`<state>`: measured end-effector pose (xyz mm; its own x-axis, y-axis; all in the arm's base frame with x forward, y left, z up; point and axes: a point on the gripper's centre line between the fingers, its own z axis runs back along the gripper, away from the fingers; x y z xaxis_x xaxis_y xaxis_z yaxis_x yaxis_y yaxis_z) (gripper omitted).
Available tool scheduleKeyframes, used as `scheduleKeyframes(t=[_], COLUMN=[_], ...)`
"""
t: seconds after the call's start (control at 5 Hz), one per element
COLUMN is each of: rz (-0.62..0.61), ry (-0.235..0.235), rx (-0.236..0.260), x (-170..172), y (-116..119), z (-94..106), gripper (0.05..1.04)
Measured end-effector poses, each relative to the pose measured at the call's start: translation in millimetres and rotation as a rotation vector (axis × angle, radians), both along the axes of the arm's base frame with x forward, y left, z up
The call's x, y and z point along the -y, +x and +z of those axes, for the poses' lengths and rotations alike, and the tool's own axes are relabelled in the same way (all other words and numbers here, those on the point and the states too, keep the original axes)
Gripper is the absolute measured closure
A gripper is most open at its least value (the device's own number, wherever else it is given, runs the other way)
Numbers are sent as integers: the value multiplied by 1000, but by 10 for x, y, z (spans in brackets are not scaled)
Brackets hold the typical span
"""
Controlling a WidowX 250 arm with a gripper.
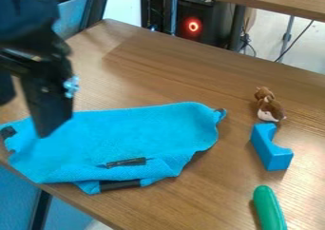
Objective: Unfold the cloth from bottom right to top left
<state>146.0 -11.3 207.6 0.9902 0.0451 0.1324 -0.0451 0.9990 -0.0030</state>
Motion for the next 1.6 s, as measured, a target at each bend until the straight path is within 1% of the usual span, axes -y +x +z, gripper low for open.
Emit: scheduleKeyframes(t=[0.2,0.4,0.6,0.8,1.0,1.2,1.4,1.6], rz=[-71,-95,-172,-251,-308,-329,-330,-327], ry=[7,38,30,11,13,-2,9,6], rx=[36,82,99,141,170,162,143,119], x=[8,-17,-19,-60,-94,-82,-69,-47], y=[254,495,742,894,984,992,961,971], z=[-277,-624,-980,-1150,-1241,-1294,-1415,-1508], gripper=[83,83,83,83,83,83,83,110])
